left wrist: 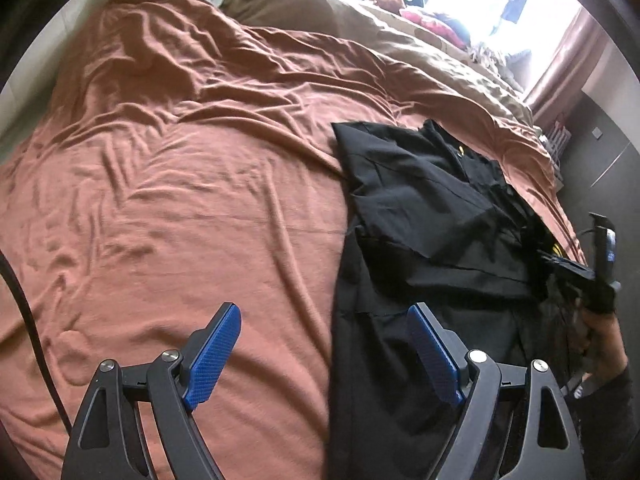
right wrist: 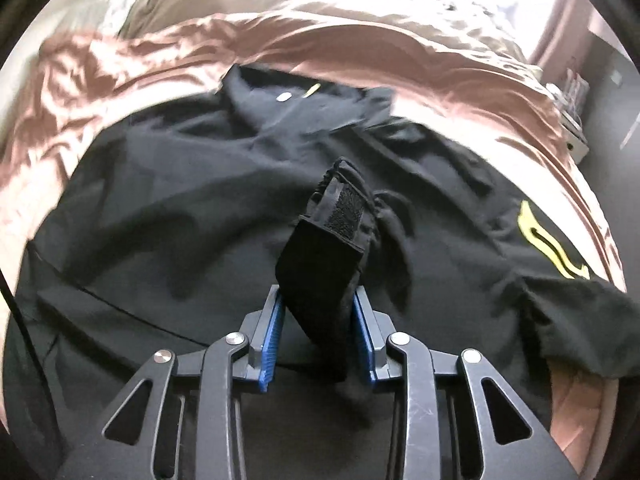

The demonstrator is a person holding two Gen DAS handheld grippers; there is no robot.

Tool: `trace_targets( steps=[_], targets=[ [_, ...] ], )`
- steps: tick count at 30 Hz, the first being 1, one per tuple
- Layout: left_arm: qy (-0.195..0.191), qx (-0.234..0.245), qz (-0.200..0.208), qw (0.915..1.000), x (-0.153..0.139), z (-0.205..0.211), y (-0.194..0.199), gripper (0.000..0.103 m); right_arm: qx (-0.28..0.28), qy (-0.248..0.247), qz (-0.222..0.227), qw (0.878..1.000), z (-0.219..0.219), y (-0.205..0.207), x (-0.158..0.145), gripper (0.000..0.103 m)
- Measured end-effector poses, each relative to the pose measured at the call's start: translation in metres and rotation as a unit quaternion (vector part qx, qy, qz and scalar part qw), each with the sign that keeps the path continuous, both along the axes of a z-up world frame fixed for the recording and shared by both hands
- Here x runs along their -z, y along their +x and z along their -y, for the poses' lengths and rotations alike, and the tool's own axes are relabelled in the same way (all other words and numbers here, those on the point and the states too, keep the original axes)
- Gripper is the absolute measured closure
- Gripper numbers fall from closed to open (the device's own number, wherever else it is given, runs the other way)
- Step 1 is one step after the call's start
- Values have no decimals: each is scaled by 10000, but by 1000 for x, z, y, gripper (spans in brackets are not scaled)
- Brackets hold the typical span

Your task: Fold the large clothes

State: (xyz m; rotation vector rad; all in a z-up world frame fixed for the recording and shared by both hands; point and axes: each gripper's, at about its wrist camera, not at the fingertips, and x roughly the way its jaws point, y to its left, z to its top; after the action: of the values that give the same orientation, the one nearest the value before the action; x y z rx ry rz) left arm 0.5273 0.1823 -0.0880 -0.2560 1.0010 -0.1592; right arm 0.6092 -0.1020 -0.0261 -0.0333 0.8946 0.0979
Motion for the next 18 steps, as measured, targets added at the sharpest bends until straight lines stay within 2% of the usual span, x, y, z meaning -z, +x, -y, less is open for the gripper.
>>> trace_targets(
  steps=[7,11,15,18],
  targets=[
    [-20,239,-97,9997,11,30,16,17,535,792,-101,9954,78,-28,-1,72],
    [106,374,-237,9990,21,41,24,17,837,1414,-235,9861,123,-45,13,71],
    [221,466,-353,9980,31,48,27,17,833,2490,-569,9632,160,-57,43,71],
    [293,491,-462,9973,39,52,33,17,877,2899,-814,9496,177,-55,72,71]
  ],
)
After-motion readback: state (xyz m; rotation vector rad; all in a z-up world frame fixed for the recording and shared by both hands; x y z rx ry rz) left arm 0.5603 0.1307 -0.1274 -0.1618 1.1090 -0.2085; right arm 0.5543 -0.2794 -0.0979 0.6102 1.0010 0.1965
